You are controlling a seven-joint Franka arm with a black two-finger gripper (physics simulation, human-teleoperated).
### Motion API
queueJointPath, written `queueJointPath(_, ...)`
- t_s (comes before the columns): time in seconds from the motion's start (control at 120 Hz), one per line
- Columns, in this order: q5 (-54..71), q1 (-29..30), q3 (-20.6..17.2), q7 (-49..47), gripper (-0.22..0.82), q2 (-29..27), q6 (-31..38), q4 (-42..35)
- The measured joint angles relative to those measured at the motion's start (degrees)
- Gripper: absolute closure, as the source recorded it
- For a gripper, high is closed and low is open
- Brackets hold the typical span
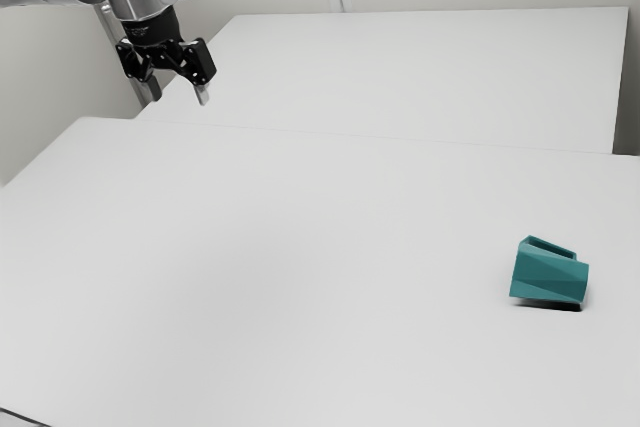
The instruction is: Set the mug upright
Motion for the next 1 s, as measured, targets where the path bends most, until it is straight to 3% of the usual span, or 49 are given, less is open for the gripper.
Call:
queueJointPath(0.442,-5.77,0.52,-0.58,0.22,0.02,-0.67,1.38,-3.02)
queueJointPath(1.0,-42.01,-0.04,-0.73,15.34,0.03,-0.37,24.82,-23.75)
